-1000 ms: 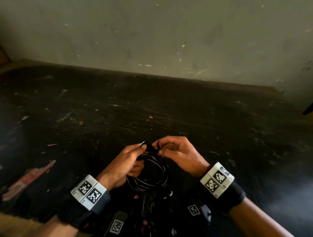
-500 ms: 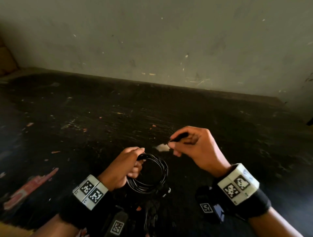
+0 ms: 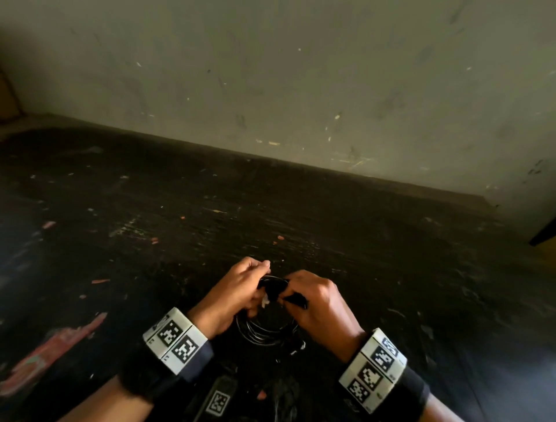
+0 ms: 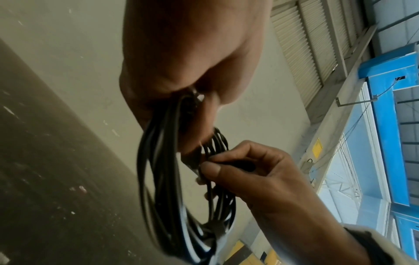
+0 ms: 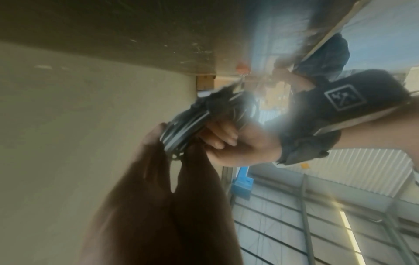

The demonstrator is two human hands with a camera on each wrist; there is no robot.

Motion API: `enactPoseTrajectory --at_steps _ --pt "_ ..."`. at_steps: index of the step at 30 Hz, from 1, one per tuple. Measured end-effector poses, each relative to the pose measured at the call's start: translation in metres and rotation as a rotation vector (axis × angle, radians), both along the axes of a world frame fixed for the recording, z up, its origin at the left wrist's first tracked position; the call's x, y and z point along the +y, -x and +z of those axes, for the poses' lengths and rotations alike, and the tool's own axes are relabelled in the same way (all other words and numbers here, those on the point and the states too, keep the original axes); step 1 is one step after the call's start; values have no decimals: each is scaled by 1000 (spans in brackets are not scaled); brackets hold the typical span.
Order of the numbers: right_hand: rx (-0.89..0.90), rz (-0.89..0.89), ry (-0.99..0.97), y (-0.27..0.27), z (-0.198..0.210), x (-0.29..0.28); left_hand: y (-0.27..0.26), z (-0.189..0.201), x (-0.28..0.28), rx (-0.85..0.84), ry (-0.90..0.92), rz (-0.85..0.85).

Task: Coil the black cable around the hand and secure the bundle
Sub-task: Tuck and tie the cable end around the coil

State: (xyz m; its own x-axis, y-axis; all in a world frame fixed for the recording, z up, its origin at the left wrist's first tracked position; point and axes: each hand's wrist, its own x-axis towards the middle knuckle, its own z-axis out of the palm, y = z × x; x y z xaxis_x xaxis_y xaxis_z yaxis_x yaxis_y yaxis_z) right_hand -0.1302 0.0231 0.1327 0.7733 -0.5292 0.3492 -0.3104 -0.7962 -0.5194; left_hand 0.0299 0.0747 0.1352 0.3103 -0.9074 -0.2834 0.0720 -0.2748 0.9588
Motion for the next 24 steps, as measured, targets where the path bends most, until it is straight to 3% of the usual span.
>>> enactPoseTrajectory --at_steps 5,9,12,17,24 --pt "-116 -174 -3 -15 -2 1 -24 -8 14 4 92 68" --pt "-81 -215 -20 -28 -6 10 -32 -21 22 222 64 114" --pt "84 -189 64 -39 -8 22 -37 -24 22 228 101 154" --pt "371 -194 48 -56 -2 29 -40 -30 31 120 97 8" --pt "166 -164 146 -58 -12 33 -41 -37 31 296 80 -1"
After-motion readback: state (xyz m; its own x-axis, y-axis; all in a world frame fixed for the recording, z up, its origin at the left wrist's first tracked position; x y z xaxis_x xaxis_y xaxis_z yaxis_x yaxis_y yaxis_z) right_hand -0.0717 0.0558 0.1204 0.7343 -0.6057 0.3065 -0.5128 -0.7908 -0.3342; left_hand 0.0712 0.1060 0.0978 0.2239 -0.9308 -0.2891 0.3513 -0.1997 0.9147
